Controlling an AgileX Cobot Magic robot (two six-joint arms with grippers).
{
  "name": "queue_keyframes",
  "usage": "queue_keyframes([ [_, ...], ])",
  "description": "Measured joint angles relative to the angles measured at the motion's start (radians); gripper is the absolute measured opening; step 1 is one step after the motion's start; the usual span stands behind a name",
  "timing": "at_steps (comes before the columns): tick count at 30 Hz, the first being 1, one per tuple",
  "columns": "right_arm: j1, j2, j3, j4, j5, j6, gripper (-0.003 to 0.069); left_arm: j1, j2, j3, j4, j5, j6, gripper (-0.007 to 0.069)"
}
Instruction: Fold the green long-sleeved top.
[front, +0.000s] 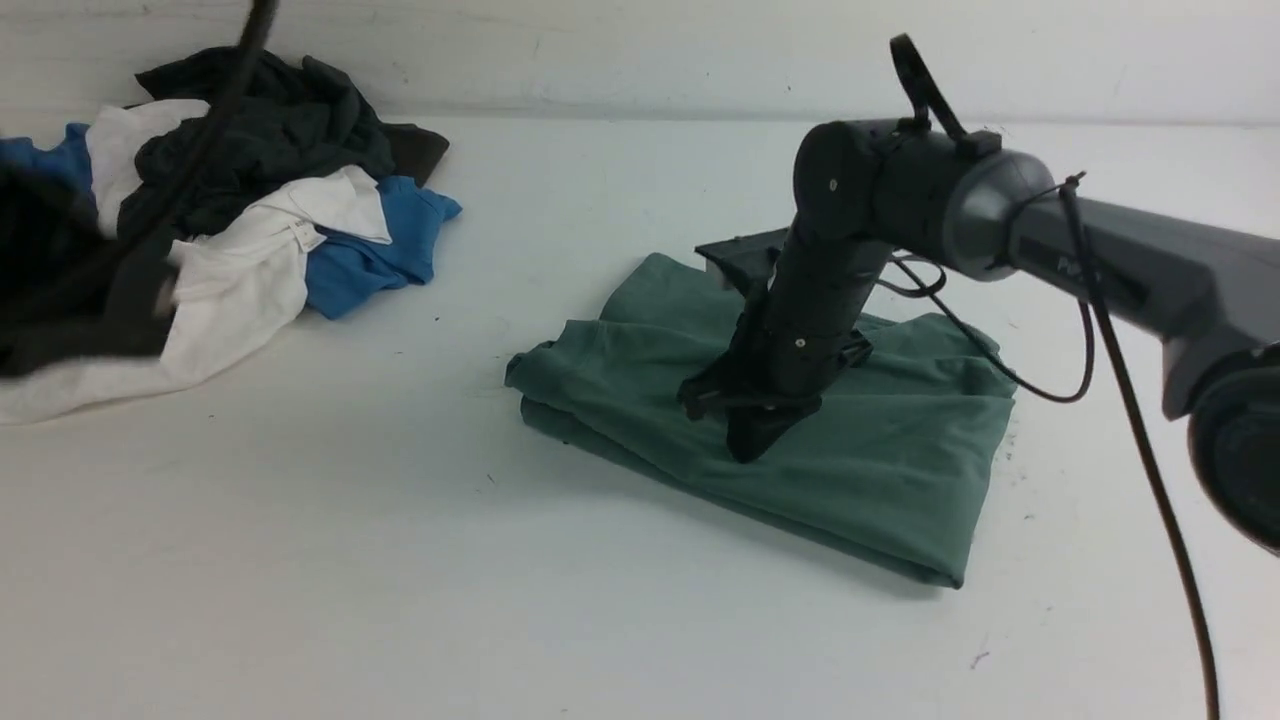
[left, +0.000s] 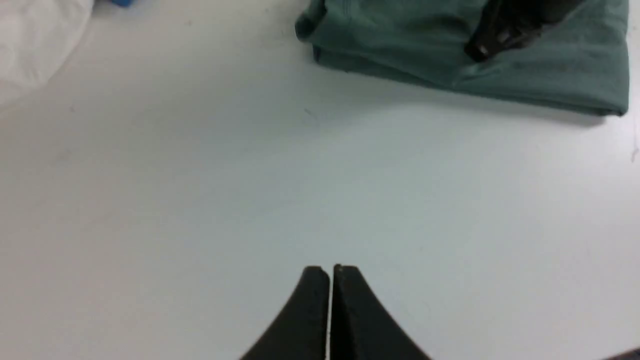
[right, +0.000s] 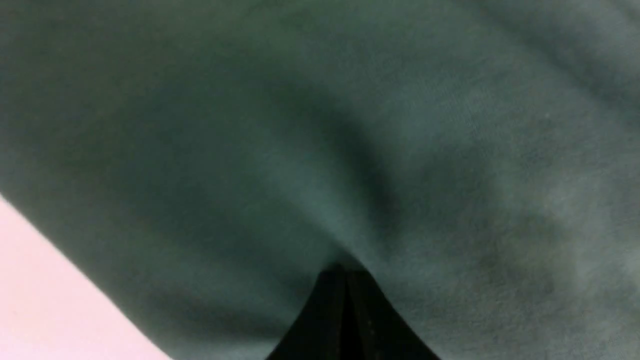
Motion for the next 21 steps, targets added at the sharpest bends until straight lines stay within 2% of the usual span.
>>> queue_keyframes([
  [4, 0.013, 0.001, 0.000, -0.001, -0.001, 0.000, -0.0015, 0.000, -0.250, 0.225, -0.005, -0.019, -0.072, -0.0004],
  [9, 0.062, 0.006, 0.005, -0.004, -0.004, 0.000, -0.0015, 0.000, -0.472, 0.363, -0.003, -0.027, -0.132, -0.0004],
  [14, 0.099, -0.013, 0.056, -0.020, -0.028, 0.001, -0.0015, 0.000, -0.535, 0.378, -0.003, -0.017, -0.144, -0.0004],
  [21, 0.155, -0.123, 0.240, -0.015, -0.033, 0.003, -0.0015, 0.000, -0.542, 0.378, -0.003, -0.008, -0.148, -0.0004],
])
